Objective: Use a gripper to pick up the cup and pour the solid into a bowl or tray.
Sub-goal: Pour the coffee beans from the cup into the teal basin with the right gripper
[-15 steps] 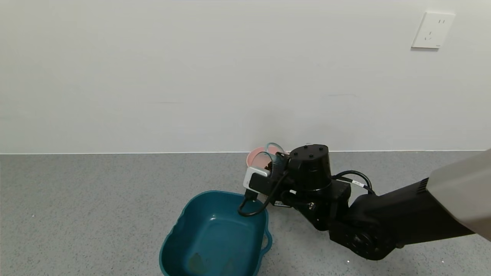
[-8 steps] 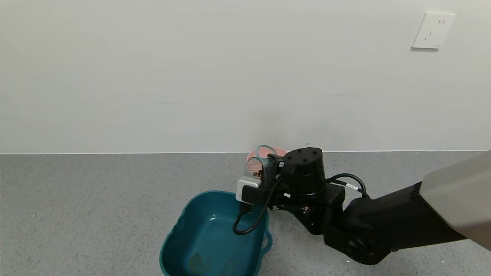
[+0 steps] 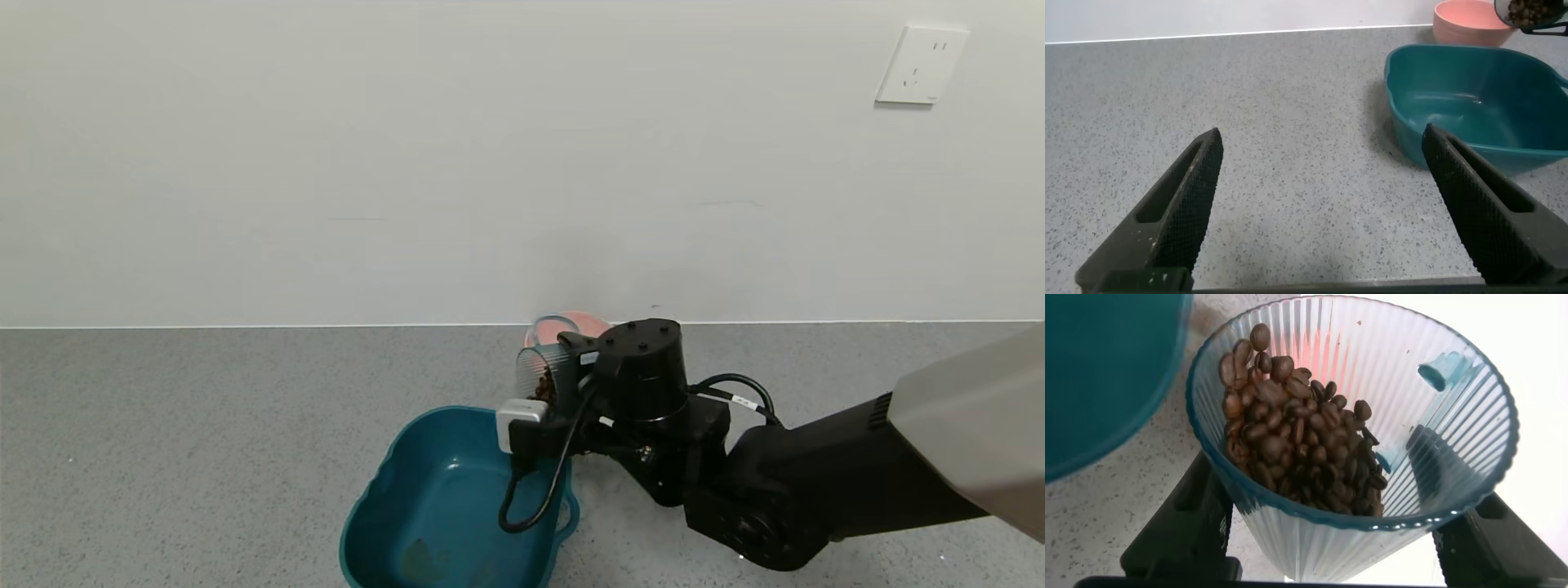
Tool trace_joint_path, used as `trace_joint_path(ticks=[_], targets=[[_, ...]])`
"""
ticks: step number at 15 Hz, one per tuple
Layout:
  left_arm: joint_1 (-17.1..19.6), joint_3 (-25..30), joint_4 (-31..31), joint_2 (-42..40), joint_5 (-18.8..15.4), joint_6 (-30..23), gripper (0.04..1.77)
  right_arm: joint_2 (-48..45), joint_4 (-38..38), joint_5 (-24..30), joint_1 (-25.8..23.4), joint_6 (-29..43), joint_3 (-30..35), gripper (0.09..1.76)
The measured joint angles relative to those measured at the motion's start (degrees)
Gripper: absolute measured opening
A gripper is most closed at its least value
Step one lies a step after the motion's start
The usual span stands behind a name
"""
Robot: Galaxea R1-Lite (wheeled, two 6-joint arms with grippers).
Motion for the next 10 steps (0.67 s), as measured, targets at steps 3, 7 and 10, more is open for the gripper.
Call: trace_joint_path(ticks=[3, 7, 10], targets=[[0.0, 0.0, 0.0, 0.0, 0.0, 0.0, 1.75, 0.1, 0.2, 0.0, 0.4, -2.9, 0.2, 1.37], [0.0, 0.0, 0.0, 0.0, 0.0, 0.0, 1.75, 0.3, 0.4, 0.1, 0.6, -7.0, 0.5, 1.37], [0.0, 0.0, 0.0, 0.0, 0.0, 0.0, 1.75, 0.4, 0.5, 0.0, 0.8, -9.7, 0.7, 1.37]])
